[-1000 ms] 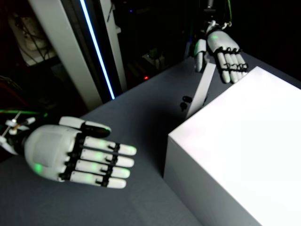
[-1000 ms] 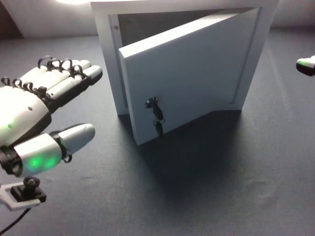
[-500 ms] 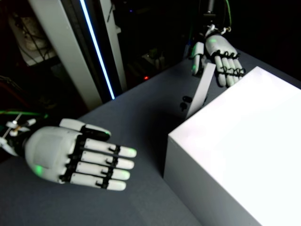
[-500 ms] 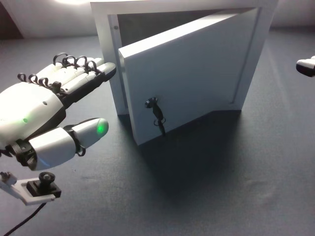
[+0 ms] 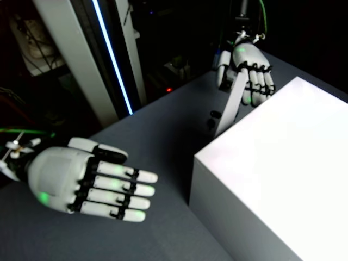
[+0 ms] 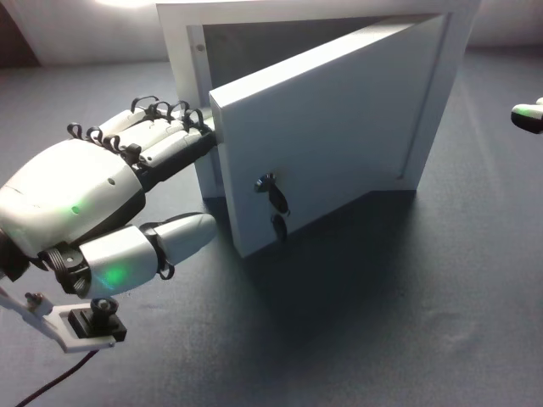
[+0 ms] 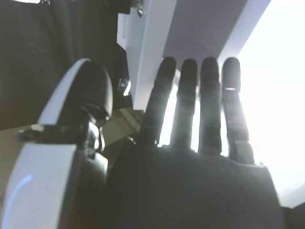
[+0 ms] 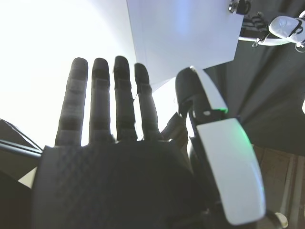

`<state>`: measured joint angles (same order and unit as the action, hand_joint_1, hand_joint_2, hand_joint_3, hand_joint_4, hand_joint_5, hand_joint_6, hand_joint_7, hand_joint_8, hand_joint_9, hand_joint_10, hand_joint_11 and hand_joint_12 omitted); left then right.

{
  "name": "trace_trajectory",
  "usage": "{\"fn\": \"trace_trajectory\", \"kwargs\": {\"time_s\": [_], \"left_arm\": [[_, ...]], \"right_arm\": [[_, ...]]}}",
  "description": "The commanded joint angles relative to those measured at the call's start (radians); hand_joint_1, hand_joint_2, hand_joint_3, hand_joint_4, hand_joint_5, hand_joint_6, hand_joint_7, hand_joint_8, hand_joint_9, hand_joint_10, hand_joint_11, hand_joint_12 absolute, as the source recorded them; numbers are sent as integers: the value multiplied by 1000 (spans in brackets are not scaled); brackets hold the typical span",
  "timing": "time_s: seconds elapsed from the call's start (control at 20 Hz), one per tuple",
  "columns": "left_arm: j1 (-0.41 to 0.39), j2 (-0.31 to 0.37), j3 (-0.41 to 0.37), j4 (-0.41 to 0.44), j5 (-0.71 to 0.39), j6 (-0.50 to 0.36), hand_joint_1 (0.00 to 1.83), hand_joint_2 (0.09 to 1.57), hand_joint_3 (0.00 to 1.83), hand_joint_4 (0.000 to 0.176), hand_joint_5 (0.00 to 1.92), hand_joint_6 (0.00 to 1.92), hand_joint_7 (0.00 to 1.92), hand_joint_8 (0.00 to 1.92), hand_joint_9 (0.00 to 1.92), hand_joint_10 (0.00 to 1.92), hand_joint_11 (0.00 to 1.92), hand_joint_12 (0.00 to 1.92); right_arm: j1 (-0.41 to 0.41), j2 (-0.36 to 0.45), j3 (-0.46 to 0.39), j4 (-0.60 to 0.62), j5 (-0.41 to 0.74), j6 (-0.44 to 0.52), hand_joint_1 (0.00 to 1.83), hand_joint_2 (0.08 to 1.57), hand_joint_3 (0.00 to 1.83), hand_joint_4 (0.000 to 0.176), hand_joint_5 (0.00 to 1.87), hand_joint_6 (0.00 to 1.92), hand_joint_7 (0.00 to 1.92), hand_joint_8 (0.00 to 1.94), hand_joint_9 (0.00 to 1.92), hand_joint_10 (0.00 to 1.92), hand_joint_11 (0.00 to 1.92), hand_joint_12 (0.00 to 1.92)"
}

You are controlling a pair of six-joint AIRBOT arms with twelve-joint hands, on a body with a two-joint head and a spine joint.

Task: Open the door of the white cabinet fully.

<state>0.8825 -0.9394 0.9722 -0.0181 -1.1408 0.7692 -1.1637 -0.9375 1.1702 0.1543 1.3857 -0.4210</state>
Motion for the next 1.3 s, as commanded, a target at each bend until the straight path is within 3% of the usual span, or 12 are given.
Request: {"fn": "trace_trajectory", "kwargs": {"time_s": [0.0, 0.15, 0.2, 0.25, 0.35, 0.45, 0.65, 0.75, 0.8, 0.95, 1.1, 1.25], "left_arm": [[-12, -3, 0, 8, -128, -10, 15, 1488, 3, 0, 97, 7, 121, 6, 146, 7, 0, 563], [-12, -3, -1, 28, -120, -24, 12, 1496, 4, 0, 99, 1, 108, 5, 129, 5, 0, 510], [-13, -2, -2, 38, -116, -30, 57, 1501, 2, 0, 140, 1, 149, 2, 175, 4, 0, 648], [-14, -2, -2, 43, -113, -32, 57, 1501, 2, 0, 140, 1, 149, 2, 175, 4, 0, 648], [-19, -2, -2, 62, -103, -42, 31, 1523, 8, 0, 118, 8, 148, 6, 152, 9, 0, 513], [-27, -2, -2, 83, -93, -51, 140, 1513, 0, 0, 143, 9, 173, 7, 179, 11, 0, 602], [-45, -2, -6, 118, -77, -61, 172, 1522, 2, 0, 131, 1, 125, 4, 112, 2, 0, 304], [-53, -2, -7, 135, -70, -69, 128, 1527, 4, 0, 150, 4, 139, 4, 127, 3, 0, 364], [-57, -3, -7, 144, -65, -74, 89, 1515, 0, 0, 172, 4, 174, 6, 169, 8, 0, 554], [-81, -16, -4, 183, -41, -87, 32, 1514, 0, 0, 144, 5, 168, 6, 176, 5, 0, 517], [-120, -41, 13, 238, -6, -125, 172, 1496, 0, 0, 259, 5, 286, 5, 285, 7, 3, 709], [-154, -59, 23, 273, 14, -137, 368, 1456, 0, 0, 268, 2, 305, 2, 314, 6, 37, 741]], "right_arm": [[3, 2, 5, 23, 123, 10, 491, 1422, 0, 0, 325, 4, 351, 5, 297, 6, 229, 55], [3, 2, 5, 25, 123, 11, 493, 1423, 0, 0, 323, 3, 346, 1, 289, 2, 218, 50], [3, 2, 5, 26, 123, 11, 470, 1423, 1, 0, 319, 0, 342, 1, 276, 0, 190, 37], [3, 2, 5, 26, 123, 11, 470, 1423, 1, 0, 319, 0, 342, 1, 276, 0, 190, 37], [3, 1, 5, 26, 123, 11, 516, 1423, 0, 0, 325, 1, 349, 2, 304, 6, 240, 59], [3, 0, 5, 26, 123, 11, 526, 1426, 0, 0, 322, 0, 346, 0, 310, 7, 260, 67], [3, 0, 6, 27, 123, 11, 529, 1423, 0, 0, 320, 0, 338, 0, 284, 0, 214, 48], [3, 0, 6, 27, 123, 12, 528, 1424, 0, 0, 317, 0, 336, 0, 294, 4, 235, 57], [3, 0, 6, 27, 123, 12, 487, 1425, 1, 0, 317, 0, 339, 1, 294, 2, 226, 56], [3, -1, 7, 27, 123, 13, 509, 1423, 0, 0, 324, 2, 344, 0, 307, 3, 248, 66], [3, -1, 8, 27, 123, 14, 531, 1424, 0, 0, 320, 0, 336, 0, 291, 0, 228, 58], [3, -2, 9, 27, 123, 14, 562, 1431, 1, 0, 321, 1, 345, 2, 311, 6, 248, 67]]}}
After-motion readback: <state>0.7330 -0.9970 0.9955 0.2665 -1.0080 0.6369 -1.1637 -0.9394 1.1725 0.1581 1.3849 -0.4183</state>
